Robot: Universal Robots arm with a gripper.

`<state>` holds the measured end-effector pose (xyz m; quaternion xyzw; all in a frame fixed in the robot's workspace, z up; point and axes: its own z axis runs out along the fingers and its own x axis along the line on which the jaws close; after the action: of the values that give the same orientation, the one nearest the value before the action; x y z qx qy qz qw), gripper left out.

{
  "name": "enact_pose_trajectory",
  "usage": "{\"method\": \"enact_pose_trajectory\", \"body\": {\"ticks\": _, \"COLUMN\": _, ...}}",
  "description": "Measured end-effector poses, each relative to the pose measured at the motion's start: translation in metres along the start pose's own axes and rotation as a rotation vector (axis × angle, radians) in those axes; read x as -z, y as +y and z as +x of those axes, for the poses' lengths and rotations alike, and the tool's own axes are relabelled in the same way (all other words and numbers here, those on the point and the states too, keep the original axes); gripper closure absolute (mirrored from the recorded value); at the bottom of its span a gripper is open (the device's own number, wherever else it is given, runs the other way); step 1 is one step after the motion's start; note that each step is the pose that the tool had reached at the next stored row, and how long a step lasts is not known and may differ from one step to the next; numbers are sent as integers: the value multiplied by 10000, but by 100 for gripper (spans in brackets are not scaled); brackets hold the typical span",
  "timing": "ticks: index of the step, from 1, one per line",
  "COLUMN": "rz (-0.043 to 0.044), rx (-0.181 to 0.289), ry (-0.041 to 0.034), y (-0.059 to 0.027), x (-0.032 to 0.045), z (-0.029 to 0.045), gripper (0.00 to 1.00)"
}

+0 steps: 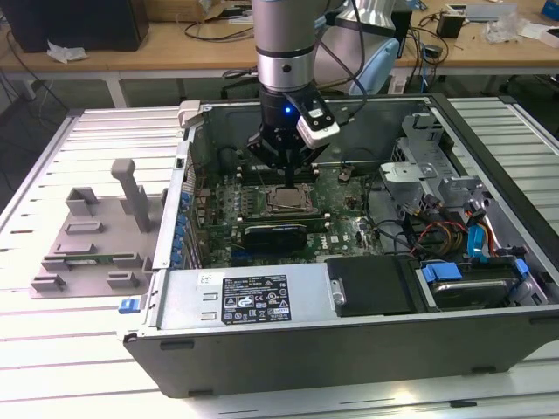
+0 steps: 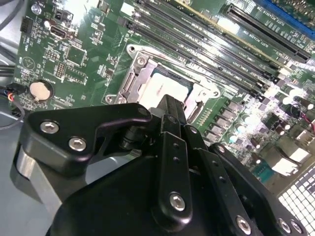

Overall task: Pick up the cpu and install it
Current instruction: 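Close the cpu cover, then install the first cpu locking lever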

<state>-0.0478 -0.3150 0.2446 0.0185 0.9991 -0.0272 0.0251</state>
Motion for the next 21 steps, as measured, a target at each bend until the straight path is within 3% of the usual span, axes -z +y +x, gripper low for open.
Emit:
{"method": "enact_pose_trajectory", "body": {"ticks": 16, "rz": 2, "rx": 0, "ry": 2, "y": -1, "x": 12, "z": 0, "gripper": 89}}
{"method": "enact_pose_trajectory", "body": {"ticks": 21, "rz": 3, "rx": 2, "ry": 2, "y": -2, "x": 15, "z": 48, "gripper": 89}}
